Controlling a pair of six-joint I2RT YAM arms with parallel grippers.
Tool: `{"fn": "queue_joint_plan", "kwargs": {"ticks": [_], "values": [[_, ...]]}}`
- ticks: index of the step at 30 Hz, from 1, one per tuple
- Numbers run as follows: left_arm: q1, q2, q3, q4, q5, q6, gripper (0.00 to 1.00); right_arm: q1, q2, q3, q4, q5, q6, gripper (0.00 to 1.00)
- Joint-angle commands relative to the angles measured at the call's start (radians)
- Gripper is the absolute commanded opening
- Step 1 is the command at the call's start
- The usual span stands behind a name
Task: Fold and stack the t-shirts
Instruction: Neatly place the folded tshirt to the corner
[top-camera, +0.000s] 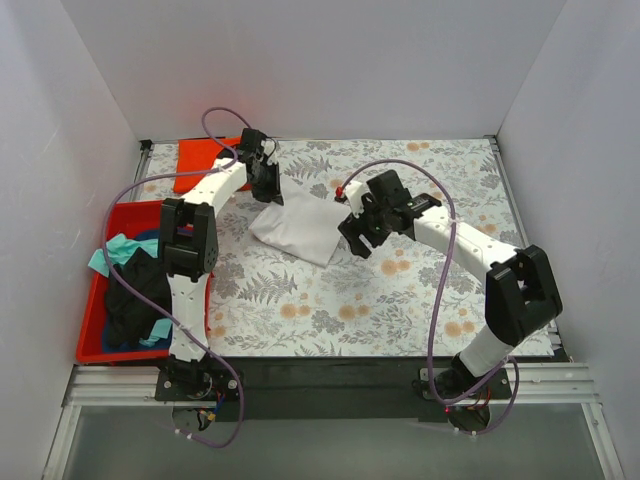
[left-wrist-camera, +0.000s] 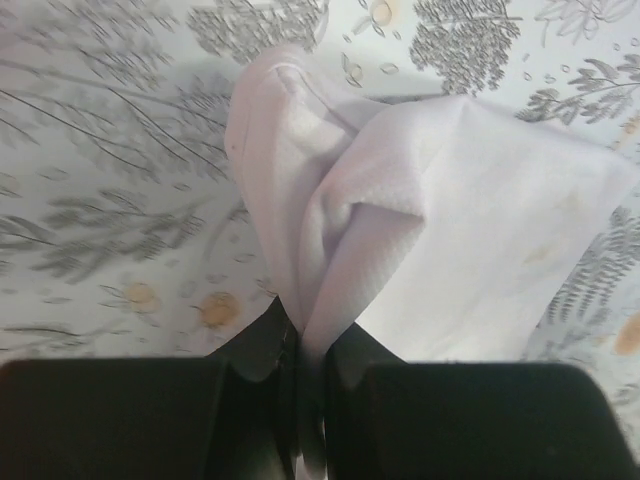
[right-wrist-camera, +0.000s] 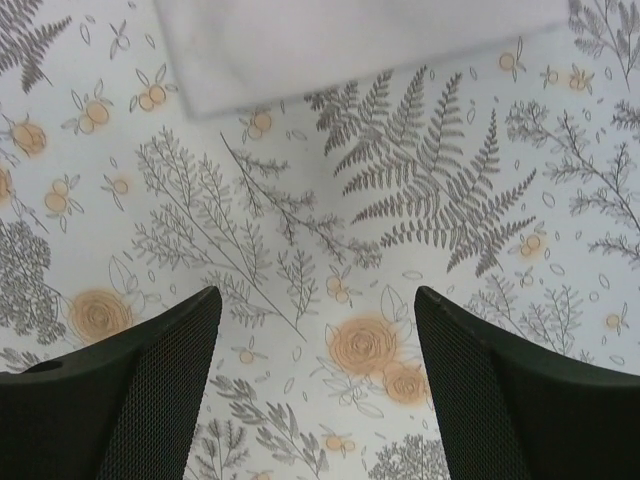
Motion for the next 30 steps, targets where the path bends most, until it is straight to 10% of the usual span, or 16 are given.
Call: {"fn": "queue_joint_plan", "kwargs": {"ticks": [1,15,30], "values": [[0.039,-0.005,0.084,-0.037,-0.106,0.187,0.00,-0.007,-0.069,-0.045,-0.019,0.008,-0.042,0.84],[0.083,0.096,0.386,0.124,-0.218,0.270,0.00,-0.035,-0.080,-0.088,-0.017,0.045,-0.033,0.98],[0.152,-0.041,0.296,0.268,-0.186,0.367,0.00,-0.035,-0.064,-0.088,-0.017,0.041,-0.019,0.98]]}}
